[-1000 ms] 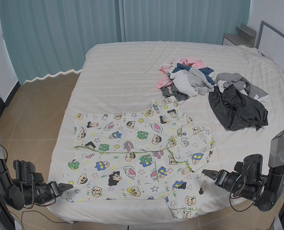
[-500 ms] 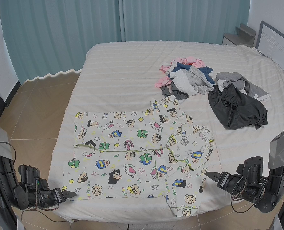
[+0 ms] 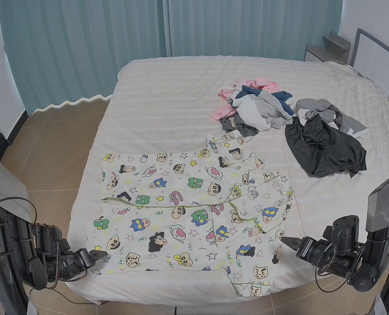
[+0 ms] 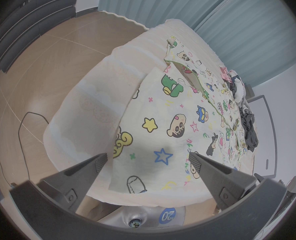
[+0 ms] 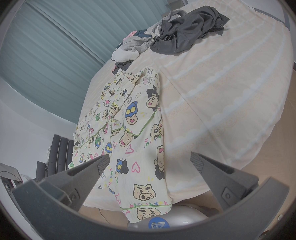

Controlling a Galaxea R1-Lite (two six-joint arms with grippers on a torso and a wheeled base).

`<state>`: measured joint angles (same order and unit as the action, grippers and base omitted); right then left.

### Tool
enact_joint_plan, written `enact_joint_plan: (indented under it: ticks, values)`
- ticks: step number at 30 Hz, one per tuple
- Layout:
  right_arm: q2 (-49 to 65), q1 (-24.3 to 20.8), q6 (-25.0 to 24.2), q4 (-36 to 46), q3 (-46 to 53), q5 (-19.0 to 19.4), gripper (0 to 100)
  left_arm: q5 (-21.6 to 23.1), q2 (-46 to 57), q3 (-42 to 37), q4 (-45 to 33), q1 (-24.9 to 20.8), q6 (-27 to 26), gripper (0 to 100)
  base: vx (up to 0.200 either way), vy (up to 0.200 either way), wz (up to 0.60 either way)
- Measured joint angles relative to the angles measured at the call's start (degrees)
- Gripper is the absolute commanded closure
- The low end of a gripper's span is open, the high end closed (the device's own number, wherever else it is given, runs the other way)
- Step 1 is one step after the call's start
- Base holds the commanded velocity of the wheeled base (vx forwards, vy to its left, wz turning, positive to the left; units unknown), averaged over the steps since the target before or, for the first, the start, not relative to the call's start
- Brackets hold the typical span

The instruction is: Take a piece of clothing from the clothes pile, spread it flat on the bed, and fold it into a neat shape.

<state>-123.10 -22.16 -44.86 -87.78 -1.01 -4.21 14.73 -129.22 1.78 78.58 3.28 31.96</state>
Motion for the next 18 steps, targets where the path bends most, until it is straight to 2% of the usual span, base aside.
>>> enact_joint_plan:
  ticks: [6, 7, 18]
  values:
    - [-0.41, -0.07, 0.04, 0.00, 0.00, -0.02, 0, -0.44, -1.95, 0.12, 2.19, -1.60, 2.00, 0, 0.000, 0.000, 0.00]
    - [-0.61, -0.13, 0.04, 0.00, 0.00, 0.00, 0, -0.61, -2.19, 0.17, 2.73, -1.85, 2.24, 100, 0.000, 0.000, 0.00]
    - [-6.97, -2.15, 0.06, 0.00, 0.00, 0.49, 0, -2.77, -4.46, -0.13, 6.11, -3.10, 3.83, 100, 0.000, 0.000, 0.00]
